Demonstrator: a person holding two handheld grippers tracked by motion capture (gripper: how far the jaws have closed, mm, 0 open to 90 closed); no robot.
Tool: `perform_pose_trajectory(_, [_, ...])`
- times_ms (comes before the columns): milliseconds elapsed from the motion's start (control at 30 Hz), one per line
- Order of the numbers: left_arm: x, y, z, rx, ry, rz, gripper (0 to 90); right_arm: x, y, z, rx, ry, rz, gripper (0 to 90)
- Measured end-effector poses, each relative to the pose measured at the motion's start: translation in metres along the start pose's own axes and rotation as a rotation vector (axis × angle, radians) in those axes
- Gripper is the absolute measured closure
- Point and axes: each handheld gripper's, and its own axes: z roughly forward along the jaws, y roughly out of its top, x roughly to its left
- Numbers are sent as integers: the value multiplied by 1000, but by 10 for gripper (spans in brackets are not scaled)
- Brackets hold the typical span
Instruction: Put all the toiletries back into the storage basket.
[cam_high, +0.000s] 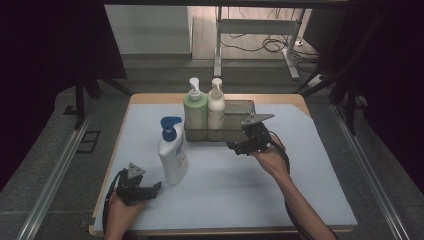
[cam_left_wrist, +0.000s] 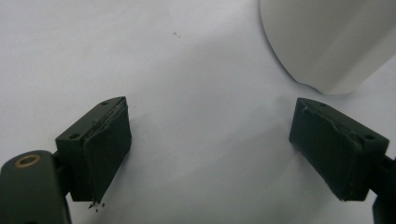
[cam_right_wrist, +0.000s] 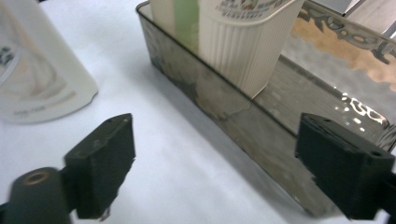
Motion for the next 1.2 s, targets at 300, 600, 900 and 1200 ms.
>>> perform_pose_trajectory(300, [0,0,0,0,0,0,128,8,-21,-16,29,-7,-18,0])
perform_pose_trajectory(600, [0,0,0,1,0,0,128,13,-47,-31,41,-26,4,0])
perform_pose_trajectory(900, [0,0,0,0,0,-1,128,15,-77,-44,33,-38,41,0])
perform_pose_trajectory(1200, [0,0,0,1,0,-1,129,15,-106,-47,17,-66,75,13])
